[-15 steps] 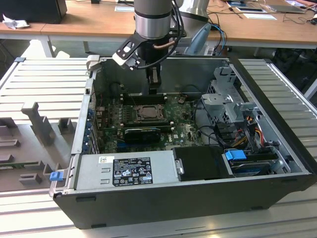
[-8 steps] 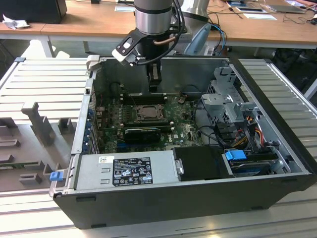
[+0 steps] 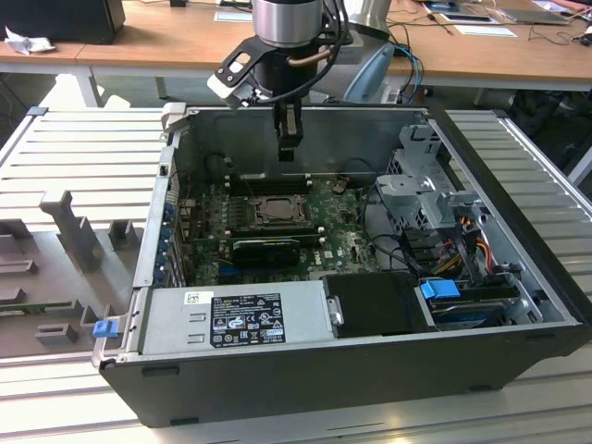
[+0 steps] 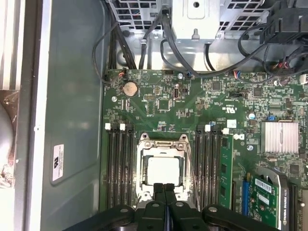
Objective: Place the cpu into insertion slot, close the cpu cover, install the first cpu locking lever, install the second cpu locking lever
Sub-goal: 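Install the first cpu locking lever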
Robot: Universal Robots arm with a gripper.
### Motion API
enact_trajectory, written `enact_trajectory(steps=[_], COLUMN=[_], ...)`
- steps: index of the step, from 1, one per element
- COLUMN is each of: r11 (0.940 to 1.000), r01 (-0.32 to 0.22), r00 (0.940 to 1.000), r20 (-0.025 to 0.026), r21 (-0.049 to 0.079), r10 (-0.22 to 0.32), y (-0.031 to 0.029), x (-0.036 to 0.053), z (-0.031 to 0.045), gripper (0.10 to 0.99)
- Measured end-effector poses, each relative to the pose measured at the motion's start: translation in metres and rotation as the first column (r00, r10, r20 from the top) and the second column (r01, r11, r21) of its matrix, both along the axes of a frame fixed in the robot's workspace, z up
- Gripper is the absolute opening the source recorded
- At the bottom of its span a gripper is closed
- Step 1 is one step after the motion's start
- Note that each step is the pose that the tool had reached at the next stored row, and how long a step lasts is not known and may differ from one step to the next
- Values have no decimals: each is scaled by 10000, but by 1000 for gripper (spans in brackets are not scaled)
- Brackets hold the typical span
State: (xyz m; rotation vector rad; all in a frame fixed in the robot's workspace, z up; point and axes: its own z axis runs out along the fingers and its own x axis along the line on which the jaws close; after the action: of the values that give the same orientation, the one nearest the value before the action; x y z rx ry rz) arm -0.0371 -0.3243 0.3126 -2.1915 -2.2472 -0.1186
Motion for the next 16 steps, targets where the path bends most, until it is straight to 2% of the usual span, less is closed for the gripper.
enact_trajectory(steps=[3,11,14,16], r11=[10000,9937,9889,9821], r01=[-60,-1116,-1483,-1885], r00=[10000,9938,9889,9821], r20=[1,-1,-1,-1], r21=[0,-33,-33,-33], r10=[60,1116,1483,1885], y=[0,0,0,0], x=[0,0,0,0], z=[12,11,10,8], gripper=[106,106,106,106])
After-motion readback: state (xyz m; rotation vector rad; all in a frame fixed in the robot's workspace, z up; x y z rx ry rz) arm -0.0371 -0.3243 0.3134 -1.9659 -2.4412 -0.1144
